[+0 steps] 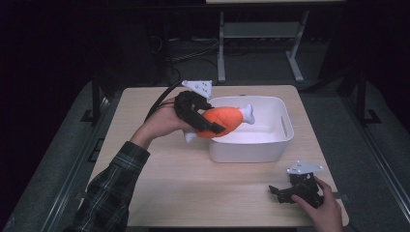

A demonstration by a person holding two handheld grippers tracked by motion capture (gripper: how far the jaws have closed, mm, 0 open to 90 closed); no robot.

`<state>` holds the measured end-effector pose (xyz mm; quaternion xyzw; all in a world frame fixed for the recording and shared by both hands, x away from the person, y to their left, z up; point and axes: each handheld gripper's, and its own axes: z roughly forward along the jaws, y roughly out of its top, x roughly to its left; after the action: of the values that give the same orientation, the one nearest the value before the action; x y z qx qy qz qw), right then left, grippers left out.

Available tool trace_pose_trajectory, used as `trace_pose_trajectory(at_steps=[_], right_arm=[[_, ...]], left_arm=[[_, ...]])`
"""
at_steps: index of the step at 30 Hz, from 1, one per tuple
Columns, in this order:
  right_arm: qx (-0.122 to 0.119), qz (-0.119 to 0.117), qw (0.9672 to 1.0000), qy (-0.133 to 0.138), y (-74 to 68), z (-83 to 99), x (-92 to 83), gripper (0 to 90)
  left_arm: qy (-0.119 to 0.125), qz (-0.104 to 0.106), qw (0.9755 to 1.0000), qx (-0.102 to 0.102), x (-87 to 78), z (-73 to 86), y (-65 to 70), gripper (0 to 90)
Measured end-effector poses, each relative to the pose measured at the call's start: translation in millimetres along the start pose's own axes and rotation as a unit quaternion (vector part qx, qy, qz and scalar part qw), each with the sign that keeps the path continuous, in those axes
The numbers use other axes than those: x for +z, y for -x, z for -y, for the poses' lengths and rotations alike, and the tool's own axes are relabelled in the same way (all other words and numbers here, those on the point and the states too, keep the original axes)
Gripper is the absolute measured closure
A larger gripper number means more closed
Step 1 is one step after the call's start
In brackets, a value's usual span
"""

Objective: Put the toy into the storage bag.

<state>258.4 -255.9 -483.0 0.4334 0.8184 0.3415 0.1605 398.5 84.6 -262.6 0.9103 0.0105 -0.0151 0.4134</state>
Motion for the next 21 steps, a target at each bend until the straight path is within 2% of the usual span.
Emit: trace_pose_trajectory(at_steps=[9, 21], right_arm=[[0.0, 0.0, 1.0, 0.0, 0.0, 0.0, 0.0, 0.0], [0.0, 0.0, 1.0, 0.0, 0.0, 0.0, -0.1, 0.0]], left_arm=[[-0.003, 0.011, 0.9999, 0.008, 17.5, -10.7, -15.6, 43.3], [0.005, 0.032, 0.9994, 0.011, 42.1, -16.5, -26.6, 43.1]])
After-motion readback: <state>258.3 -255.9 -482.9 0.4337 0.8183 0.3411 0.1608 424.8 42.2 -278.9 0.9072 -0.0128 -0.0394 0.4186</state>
